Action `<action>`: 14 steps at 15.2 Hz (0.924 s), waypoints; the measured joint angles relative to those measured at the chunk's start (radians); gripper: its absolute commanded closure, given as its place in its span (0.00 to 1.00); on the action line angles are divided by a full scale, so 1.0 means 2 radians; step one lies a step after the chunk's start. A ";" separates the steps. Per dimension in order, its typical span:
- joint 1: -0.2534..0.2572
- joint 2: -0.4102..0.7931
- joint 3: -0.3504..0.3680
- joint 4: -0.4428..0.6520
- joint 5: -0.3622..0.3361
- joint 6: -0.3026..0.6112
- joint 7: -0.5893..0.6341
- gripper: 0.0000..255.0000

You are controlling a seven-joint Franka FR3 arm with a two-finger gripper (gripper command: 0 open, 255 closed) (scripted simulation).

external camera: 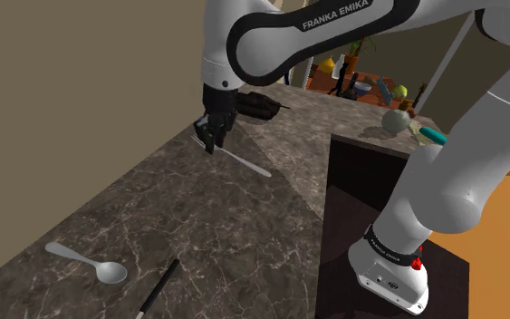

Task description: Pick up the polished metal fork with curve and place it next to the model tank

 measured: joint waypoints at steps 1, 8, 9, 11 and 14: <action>0.000 -0.002 -0.001 0.005 0.001 -0.007 -0.001 1.00; -0.026 -0.019 -0.038 -0.006 0.003 -0.013 -0.064 1.00; -0.031 -0.022 -0.045 -0.009 0.003 -0.013 -0.076 1.00; -0.042 -0.022 -0.062 -0.011 0.002 -0.011 -0.103 1.00; -0.058 -0.022 -0.085 -0.011 0.000 -0.013 -0.142 1.00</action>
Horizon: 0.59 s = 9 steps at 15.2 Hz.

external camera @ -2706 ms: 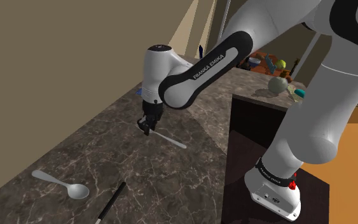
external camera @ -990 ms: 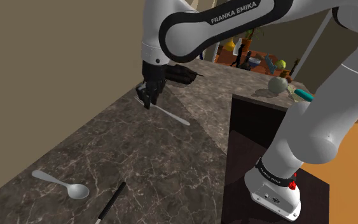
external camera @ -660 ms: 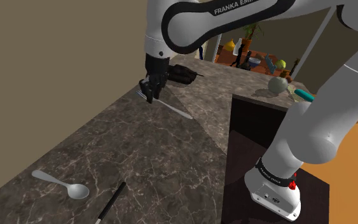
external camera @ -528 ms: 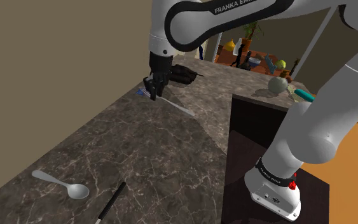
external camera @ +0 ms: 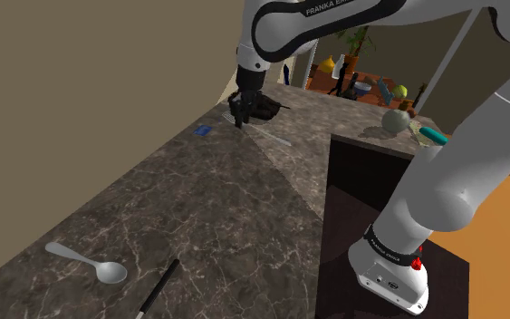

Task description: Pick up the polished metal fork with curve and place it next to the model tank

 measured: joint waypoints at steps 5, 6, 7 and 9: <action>-0.027 0.013 -0.038 0.011 -0.003 0.000 -0.063 1.00; -0.031 0.015 -0.045 0.015 -0.003 -0.002 -0.075 1.00; -0.036 0.020 -0.051 0.024 -0.003 -0.006 -0.084 1.00; -0.047 0.035 -0.065 0.037 -0.002 -0.004 -0.110 1.00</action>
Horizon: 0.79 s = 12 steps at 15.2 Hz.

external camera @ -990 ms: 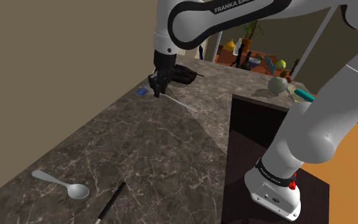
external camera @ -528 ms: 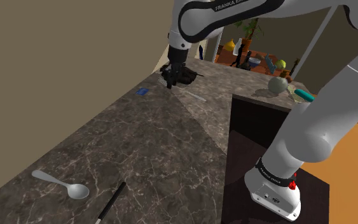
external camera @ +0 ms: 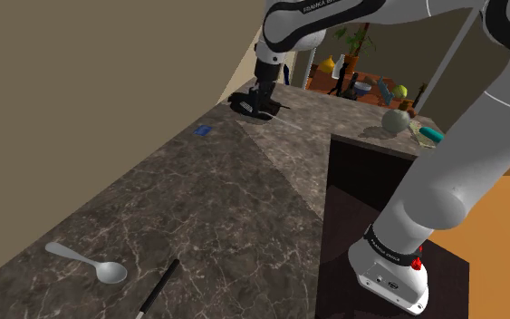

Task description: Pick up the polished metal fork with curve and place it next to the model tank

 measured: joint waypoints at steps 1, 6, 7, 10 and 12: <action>-0.005 0.004 -0.006 0.006 0.000 -0.003 -0.012 1.00; -0.031 0.034 -0.040 0.044 0.006 -0.012 -0.073 1.00; -0.037 0.045 -0.046 0.055 0.008 -0.012 -0.087 1.00; -0.054 0.070 -0.063 0.083 0.015 -0.017 -0.123 1.00; -0.064 0.090 -0.073 0.109 0.021 -0.025 -0.146 1.00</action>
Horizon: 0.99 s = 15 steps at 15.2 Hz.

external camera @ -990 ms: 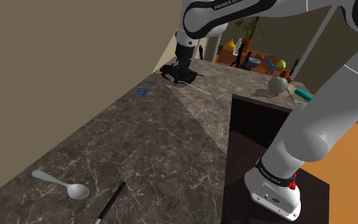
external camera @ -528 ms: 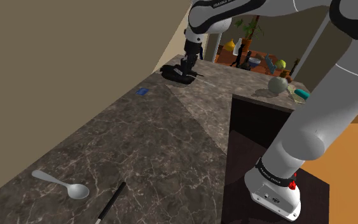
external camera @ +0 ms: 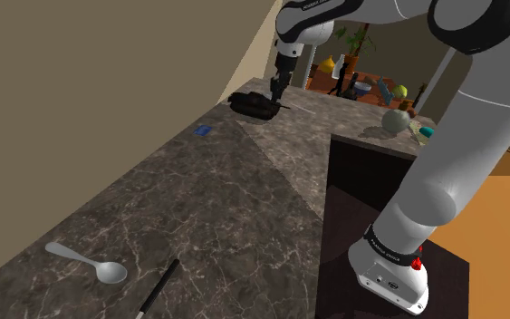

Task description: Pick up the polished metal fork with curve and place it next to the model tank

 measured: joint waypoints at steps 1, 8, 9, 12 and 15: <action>-0.002 0.005 -0.001 0.002 0.001 0.003 -0.004 1.00; -0.005 0.025 -0.003 -0.022 0.008 0.045 -0.015 1.00; -0.005 0.028 -0.003 -0.024 0.009 0.051 -0.015 1.00; -0.005 0.035 -0.002 -0.037 0.012 0.070 -0.018 1.00; -0.006 0.046 -0.002 -0.045 0.016 0.089 -0.021 1.00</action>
